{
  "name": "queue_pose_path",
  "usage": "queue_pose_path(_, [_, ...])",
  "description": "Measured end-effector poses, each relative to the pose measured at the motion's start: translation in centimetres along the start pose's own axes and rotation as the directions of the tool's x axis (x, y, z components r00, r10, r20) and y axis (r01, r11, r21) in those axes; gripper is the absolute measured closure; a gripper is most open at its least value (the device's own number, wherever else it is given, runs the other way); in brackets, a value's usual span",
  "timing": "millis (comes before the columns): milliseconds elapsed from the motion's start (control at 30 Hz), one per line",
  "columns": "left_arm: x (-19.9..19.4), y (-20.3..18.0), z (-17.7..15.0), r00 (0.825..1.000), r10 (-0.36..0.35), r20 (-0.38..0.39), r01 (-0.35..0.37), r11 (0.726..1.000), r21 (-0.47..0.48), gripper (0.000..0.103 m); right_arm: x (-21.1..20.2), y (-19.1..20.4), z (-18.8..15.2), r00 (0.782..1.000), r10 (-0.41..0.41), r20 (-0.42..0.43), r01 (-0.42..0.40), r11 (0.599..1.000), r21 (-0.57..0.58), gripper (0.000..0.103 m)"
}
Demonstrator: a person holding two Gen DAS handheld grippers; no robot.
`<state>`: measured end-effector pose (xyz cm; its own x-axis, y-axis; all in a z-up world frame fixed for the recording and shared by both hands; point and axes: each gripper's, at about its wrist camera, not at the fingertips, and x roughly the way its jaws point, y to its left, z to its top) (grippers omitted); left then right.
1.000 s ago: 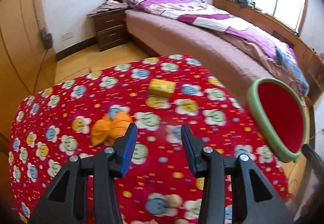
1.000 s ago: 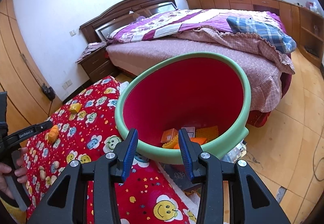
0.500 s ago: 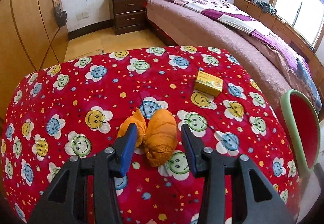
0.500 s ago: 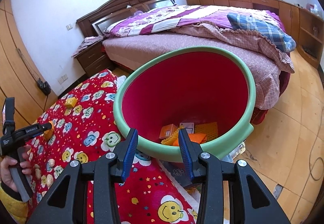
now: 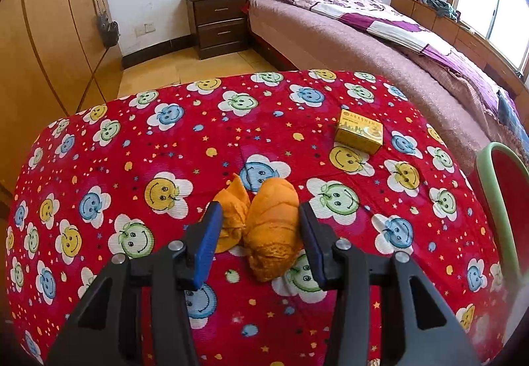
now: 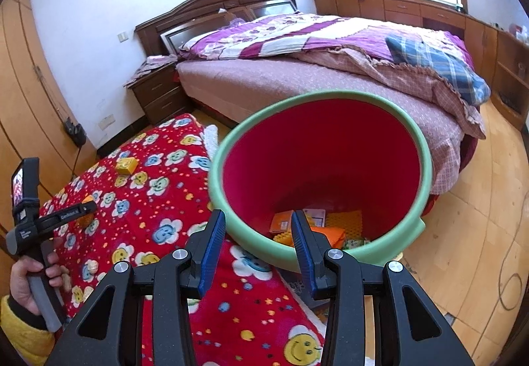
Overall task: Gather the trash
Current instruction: 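Grasp the yellow cardboard box with the right tool while the left tool holds the orange cloth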
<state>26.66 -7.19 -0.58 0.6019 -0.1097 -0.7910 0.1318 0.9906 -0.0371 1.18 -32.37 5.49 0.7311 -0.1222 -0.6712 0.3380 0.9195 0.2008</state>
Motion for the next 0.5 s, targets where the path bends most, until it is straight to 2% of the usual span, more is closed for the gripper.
queue_pose_path(67, [-0.1,0.1,-0.1,1.0,-0.002,0.005,0.002,1.0,-0.009,0.056,0.0,0.6,0.2,1.0,0.009,-0.001,-0.009,1.0,-0.011,0.061])
queue_pose_path(333, [-1.0,1.2,-0.6,0.999,-0.05,0.017,0.051,0.997,-0.061,0.068,0.6,4.0,1.8,0.996,0.082,-0.041,-0.084,0.995,-0.054,0.061])
queue_pose_path(500, [-2.2,2.9,0.0,0.996,-0.078,0.044,0.081,0.993,-0.08,0.07,1.1,6.3,2.9,0.992,0.114,-0.055,-0.118,0.989,-0.088,0.061])
